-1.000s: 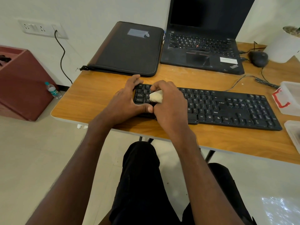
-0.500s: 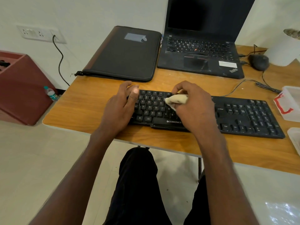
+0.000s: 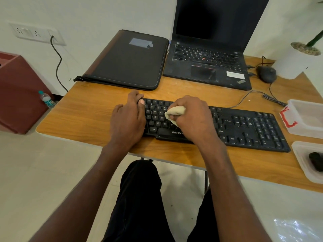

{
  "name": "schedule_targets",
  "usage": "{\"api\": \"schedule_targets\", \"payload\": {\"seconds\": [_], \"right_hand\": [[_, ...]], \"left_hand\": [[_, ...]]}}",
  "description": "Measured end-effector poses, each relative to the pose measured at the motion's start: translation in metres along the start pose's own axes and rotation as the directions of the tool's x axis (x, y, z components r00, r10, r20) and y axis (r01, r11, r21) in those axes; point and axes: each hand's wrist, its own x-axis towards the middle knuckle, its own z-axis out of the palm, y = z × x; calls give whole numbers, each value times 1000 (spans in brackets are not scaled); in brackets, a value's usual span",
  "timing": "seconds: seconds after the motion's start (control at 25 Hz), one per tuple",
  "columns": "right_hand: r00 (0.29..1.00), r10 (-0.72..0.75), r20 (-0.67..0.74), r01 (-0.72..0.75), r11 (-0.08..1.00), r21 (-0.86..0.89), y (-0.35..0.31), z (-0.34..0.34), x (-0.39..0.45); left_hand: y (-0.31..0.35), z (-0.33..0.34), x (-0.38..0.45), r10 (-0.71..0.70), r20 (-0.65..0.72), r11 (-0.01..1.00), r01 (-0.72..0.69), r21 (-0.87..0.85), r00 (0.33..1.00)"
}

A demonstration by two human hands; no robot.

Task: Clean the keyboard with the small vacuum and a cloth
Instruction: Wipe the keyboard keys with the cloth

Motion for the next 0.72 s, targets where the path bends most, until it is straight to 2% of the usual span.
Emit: {"api": "schedule_targets", "payload": {"seconds": [0.08, 0.16, 0.24, 0.32, 0.4, 0.48, 0.64, 0.72], "right_hand": [[999, 35, 8, -35, 999, 5, 6, -7, 1], [993, 84, -84, -91, 992, -81, 12, -15, 4], [991, 8, -132, -34, 981, -189, 7, -14, 2], [994, -109, 15, 110, 978, -175, 4, -10, -1], [984, -123, 127, 141, 980, -140, 10, -19, 1], [982, -134, 132, 155, 974, -163, 14, -28, 8], [956, -248, 159, 277, 940, -200, 15, -29, 8], [977, -196, 86, 213, 921, -327, 31, -37, 12]], "left_hand": [[1, -1, -1, 9, -8, 1000, -9, -6, 1000], [2, -2, 0, 16, -11, 1000, -17, -6, 1000], [2, -2, 0, 16, -12, 1000, -15, 3, 1000], [2, -2, 0, 19, -9, 1000, -19, 2, 1000], [4, -1, -1, 23, -9, 1000, -23, 7, 1000], [4, -2, 0, 24, -19, 1000, -23, 20, 1000], [5, -2, -1, 22, -25, 999, -21, 31, 999], [5, -2, -1, 22, -30, 999, -21, 37, 999]]}}
